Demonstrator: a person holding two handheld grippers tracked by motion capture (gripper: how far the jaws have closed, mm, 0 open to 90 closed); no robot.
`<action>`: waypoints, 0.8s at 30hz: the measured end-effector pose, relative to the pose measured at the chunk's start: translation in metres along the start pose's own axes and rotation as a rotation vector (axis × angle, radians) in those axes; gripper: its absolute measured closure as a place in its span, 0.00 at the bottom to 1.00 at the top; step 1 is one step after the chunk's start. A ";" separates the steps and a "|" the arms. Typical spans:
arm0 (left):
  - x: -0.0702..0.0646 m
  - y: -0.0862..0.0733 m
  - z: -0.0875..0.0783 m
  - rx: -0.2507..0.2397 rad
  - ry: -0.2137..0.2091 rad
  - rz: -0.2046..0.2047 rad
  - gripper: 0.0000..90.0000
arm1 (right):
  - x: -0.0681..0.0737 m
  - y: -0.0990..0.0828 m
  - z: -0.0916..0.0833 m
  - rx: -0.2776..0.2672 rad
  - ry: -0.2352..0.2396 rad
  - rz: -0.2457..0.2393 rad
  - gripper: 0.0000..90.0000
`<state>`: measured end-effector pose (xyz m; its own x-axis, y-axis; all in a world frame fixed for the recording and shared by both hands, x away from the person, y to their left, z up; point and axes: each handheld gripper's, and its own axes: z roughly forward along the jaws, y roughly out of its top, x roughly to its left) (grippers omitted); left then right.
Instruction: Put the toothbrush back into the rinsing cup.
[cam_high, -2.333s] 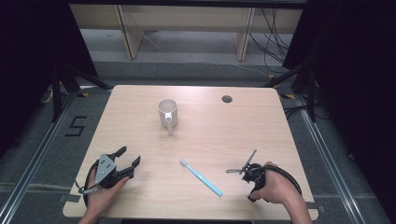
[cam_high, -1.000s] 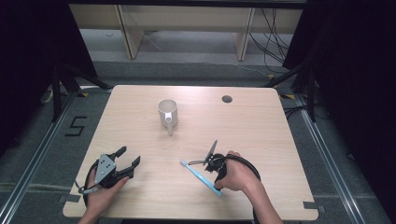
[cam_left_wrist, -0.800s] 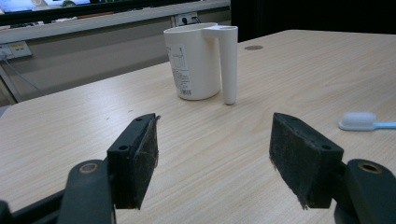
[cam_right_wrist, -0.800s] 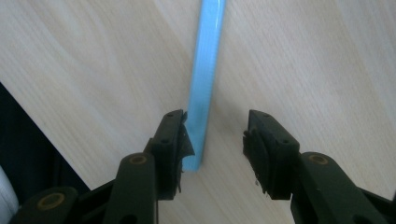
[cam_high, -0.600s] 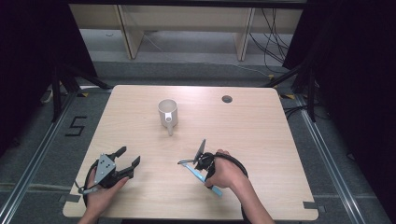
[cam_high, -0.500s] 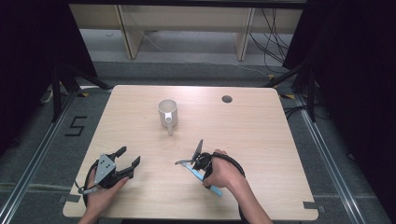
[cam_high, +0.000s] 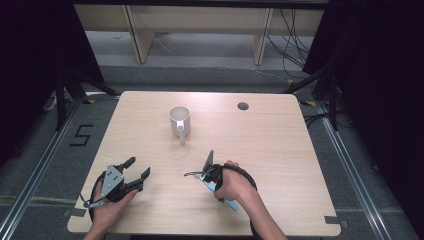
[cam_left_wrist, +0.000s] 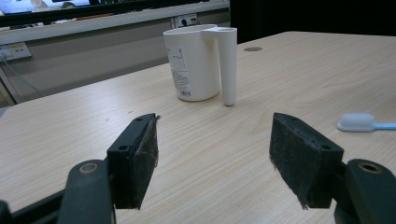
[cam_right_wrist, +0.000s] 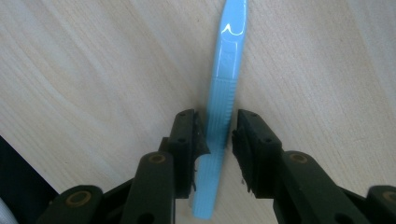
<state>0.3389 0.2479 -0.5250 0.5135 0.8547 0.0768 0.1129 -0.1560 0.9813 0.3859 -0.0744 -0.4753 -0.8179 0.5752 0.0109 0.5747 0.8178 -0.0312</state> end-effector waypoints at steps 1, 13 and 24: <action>0.000 0.000 0.000 0.000 0.000 -0.001 0.36 | 0.001 0.000 0.000 0.010 0.005 0.014 0.77; 0.000 0.000 0.000 -0.005 -0.001 0.002 0.36 | 0.001 0.000 0.002 -0.001 -0.023 0.027 0.84; 0.000 0.000 0.000 -0.004 -0.002 0.000 0.36 | 0.001 0.000 0.002 0.002 -0.031 0.042 0.88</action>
<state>0.3390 0.2476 -0.5252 0.5151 0.8537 0.0763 0.1098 -0.1540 0.9819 0.3854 -0.0736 -0.4770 -0.7934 0.6083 -0.0210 0.6087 0.7927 -0.0334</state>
